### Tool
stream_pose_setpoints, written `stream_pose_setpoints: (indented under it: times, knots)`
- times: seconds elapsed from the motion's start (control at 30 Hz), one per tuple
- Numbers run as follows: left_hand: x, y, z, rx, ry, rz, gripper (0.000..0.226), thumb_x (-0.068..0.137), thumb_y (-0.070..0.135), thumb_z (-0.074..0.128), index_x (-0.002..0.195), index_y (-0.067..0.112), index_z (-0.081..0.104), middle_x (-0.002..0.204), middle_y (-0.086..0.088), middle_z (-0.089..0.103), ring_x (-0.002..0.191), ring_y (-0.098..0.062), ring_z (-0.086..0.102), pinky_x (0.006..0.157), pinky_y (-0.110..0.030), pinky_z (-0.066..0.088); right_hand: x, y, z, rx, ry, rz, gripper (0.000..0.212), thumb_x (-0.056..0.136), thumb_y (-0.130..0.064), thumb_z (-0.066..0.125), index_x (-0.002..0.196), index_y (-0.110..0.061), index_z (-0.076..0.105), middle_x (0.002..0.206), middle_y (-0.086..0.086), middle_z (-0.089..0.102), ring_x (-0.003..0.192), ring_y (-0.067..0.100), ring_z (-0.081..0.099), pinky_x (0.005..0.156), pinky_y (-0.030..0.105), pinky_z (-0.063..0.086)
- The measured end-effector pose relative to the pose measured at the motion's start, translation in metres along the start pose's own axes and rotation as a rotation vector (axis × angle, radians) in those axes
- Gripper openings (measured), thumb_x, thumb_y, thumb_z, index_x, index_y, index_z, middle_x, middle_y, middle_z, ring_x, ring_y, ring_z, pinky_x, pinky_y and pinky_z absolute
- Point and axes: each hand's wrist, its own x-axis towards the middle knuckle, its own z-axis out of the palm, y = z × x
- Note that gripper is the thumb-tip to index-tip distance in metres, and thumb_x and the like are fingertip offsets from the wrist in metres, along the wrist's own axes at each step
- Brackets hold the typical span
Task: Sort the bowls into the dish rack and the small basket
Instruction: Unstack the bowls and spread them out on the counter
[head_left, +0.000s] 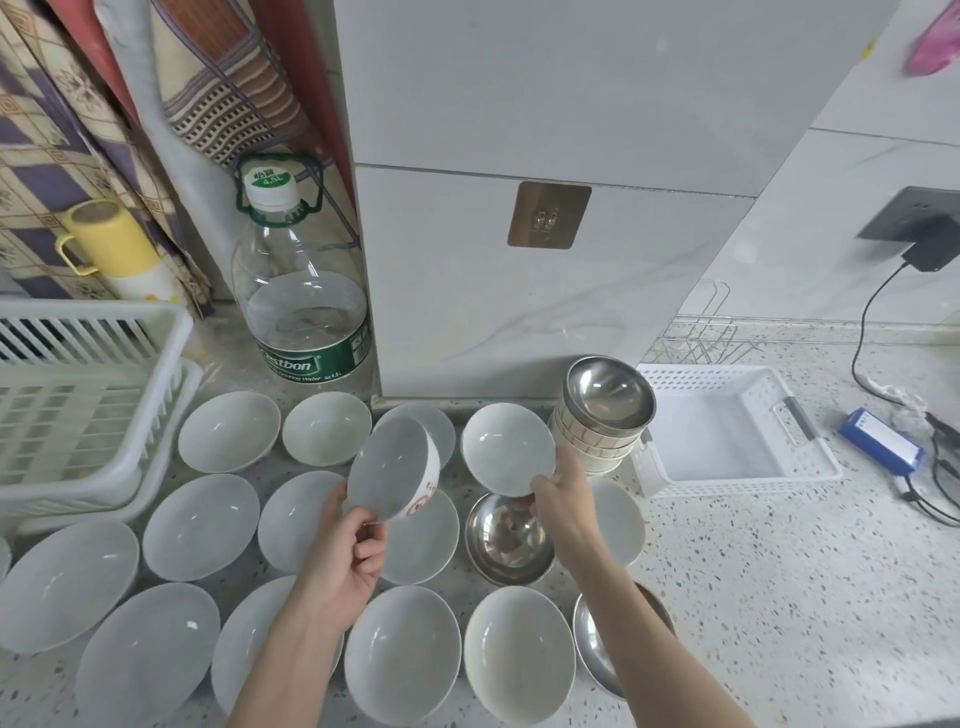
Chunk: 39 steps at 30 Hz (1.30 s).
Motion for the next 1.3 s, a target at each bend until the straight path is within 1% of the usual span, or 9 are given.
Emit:
stream_pose_setpoints:
  times: [0.17, 0.3, 0.43, 0.67, 0.83, 0.97, 1.07, 1.2, 1.3]
  knots:
    - [-0.015, -0.02, 0.013, 0.015, -0.032, 0.046, 0.042, 0.094, 0.0, 0.04, 0.11, 0.033, 0.061, 0.057, 0.001, 0.045, 0.034, -0.002, 0.03, 0.03, -0.012, 0.024, -0.023, 0.01, -0.035, 0.162, -0.041, 0.018, 0.052, 0.081, 0.001, 0.044, 0.119, -0.033, 0.052, 0.073, 0.003, 0.072, 0.054, 0.015, 0.067, 0.042, 0.02, 0.044]
    - [-0.025, -0.046, 0.039, -0.014, -0.015, 0.064, 0.044, 0.094, 0.0, 0.041, 0.11, 0.035, 0.062, 0.055, 0.0, 0.047, 0.032, -0.002, 0.031, 0.029, -0.012, 0.024, -0.029, 0.024, -0.084, 0.265, -0.035, -0.002, 0.053, 0.082, 0.001, 0.044, 0.123, -0.031, 0.054, 0.069, 0.01, 0.071, 0.047, 0.007, 0.06, 0.042, 0.014, 0.041]
    - [-0.031, -0.075, 0.068, -0.052, -0.024, 0.054, 0.05, 0.093, -0.002, 0.042, 0.114, 0.038, 0.063, 0.056, -0.001, 0.046, 0.032, -0.003, 0.031, 0.028, -0.012, 0.023, -0.035, 0.048, -0.138, 0.316, 0.024, -0.02, 0.052, 0.084, 0.003, 0.046, 0.121, -0.033, 0.054, 0.052, 0.007, 0.064, 0.044, 0.007, 0.056, 0.041, 0.015, 0.04]
    - [-0.039, -0.126, 0.109, 0.018, -0.053, 0.095, 0.05, 0.094, -0.002, 0.041, 0.114, 0.038, 0.064, 0.056, 0.0, 0.05, 0.035, -0.003, 0.033, 0.029, -0.014, 0.027, -0.038, 0.106, -0.209, 0.289, 0.104, 0.048, 0.05, 0.088, 0.002, 0.046, 0.121, -0.034, 0.054, 0.061, 0.015, 0.06, 0.041, 0.003, 0.052, 0.04, 0.014, 0.04]
    - [-0.044, -0.153, 0.127, 0.062, -0.053, 0.109, 0.057, 0.096, -0.001, 0.042, 0.115, 0.047, 0.064, 0.057, -0.002, 0.05, 0.037, -0.004, 0.033, 0.031, -0.015, 0.029, -0.025, 0.133, -0.23, 0.221, 0.095, 0.107, 0.051, 0.088, 0.001, 0.043, 0.118, -0.038, 0.051, 0.06, 0.012, 0.062, 0.049, 0.008, 0.055, 0.052, 0.026, 0.043]
    - [-0.048, -0.167, 0.138, 0.091, -0.03, 0.109, 0.057, 0.096, -0.002, 0.042, 0.117, 0.048, 0.062, 0.057, -0.004, 0.051, 0.038, -0.006, 0.034, 0.032, -0.017, 0.03, -0.01, 0.142, -0.231, 0.121, 0.021, 0.108, 0.055, 0.087, -0.001, 0.042, 0.131, -0.033, 0.049, 0.069, 0.01, 0.067, 0.059, 0.013, 0.062, 0.063, 0.033, 0.05]
    - [-0.053, -0.172, 0.144, 0.15, -0.021, 0.11, 0.058, 0.097, 0.0, 0.044, 0.115, 0.052, 0.06, 0.057, -0.006, 0.051, 0.039, -0.009, 0.034, 0.033, -0.018, 0.032, -0.001, 0.145, -0.228, 0.072, -0.044, 0.095, 0.058, 0.087, -0.001, 0.041, 0.139, -0.027, 0.045, 0.08, 0.011, 0.069, 0.058, 0.01, 0.063, 0.057, 0.027, 0.05]
    - [-0.059, -0.177, 0.15, 0.231, 0.01, 0.107, 0.057, 0.096, 0.001, 0.047, 0.113, 0.055, 0.057, 0.057, -0.01, 0.054, 0.04, -0.01, 0.037, 0.035, -0.02, 0.032, 0.007, 0.148, -0.223, 0.041, -0.093, 0.076, 0.059, 0.085, -0.002, 0.042, 0.136, -0.03, 0.048, 0.069, 0.006, 0.069, 0.062, 0.017, 0.063, 0.057, 0.032, 0.05]
    - [-0.064, -0.182, 0.152, 0.264, 0.043, 0.114, 0.057, 0.096, 0.0, 0.048, 0.115, 0.053, 0.054, 0.058, -0.011, 0.056, 0.04, -0.01, 0.039, 0.036, -0.021, 0.032, 0.011, 0.147, -0.219, 0.017, -0.121, 0.065, 0.06, 0.085, -0.003, 0.042, 0.137, -0.032, 0.047, 0.06, 0.004, 0.069, 0.058, 0.012, 0.062, 0.054, 0.027, 0.048]
